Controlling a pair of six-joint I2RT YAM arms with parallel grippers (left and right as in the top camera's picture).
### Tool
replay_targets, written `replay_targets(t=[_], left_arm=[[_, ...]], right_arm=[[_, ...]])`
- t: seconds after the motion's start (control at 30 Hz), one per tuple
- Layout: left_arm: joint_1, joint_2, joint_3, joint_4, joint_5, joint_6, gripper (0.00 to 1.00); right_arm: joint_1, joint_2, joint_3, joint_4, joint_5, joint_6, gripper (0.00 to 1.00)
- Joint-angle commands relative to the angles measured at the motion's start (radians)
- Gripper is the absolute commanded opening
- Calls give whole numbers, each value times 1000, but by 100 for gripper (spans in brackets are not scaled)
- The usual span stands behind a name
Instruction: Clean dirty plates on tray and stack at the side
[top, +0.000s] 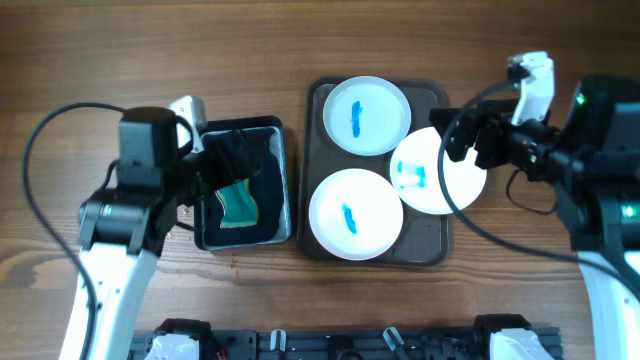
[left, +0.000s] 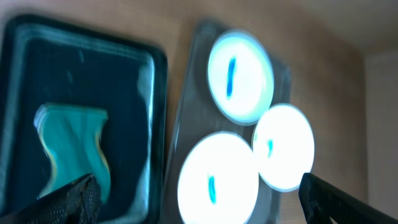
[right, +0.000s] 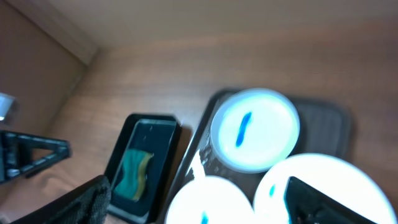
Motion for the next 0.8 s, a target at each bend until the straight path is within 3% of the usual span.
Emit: replay_targets(t=[0.0, 0.03, 0.07, 0.1, 0.17, 0.2, 0.23, 0.27, 0.33, 0.4, 0.47, 0.57, 0.77], left_arm=[[-5, 82, 14, -74, 83, 8, 100], [-5, 99, 14, -88, 82, 11, 100], [-5, 136, 9, -142, 66, 55, 85], [-5, 154, 9, -163, 24, 39, 75], [-5, 214, 6, -239, -217, -106, 74], [-11, 264, -14, -245, -308, -156, 74], [-21, 307, -35, -216, -307, -155, 73], [-36, 349, -53, -185, -304, -155, 71], [-61, 427, -79, -128, -320, -155, 64], [-73, 515, -91, -76, -327, -155, 51], [-79, 600, -91, -55, -327, -156, 31], [-78, 695, -91, -24, -327, -155, 4], [-77, 694, -34, -67, -326, -154, 4]], right_arm=[[20, 40, 21, -108, -25, 40, 83], [37, 53, 21, -162, 0, 25, 80], [87, 80, 18, -251, 88, 30, 71], [119, 91, 6, -279, 124, 39, 68], [220, 107, -79, -297, 193, 100, 64], [254, 109, -131, -274, 224, 146, 65], [275, 113, -174, -247, 251, 203, 75], [279, 117, -207, -220, 259, 259, 100], [278, 125, -221, -196, 259, 270, 98], [279, 127, -221, -192, 257, 270, 93], [279, 127, -221, -193, 256, 261, 86], [279, 127, -221, -194, 259, 243, 83], [279, 127, -221, -183, 259, 245, 78]])
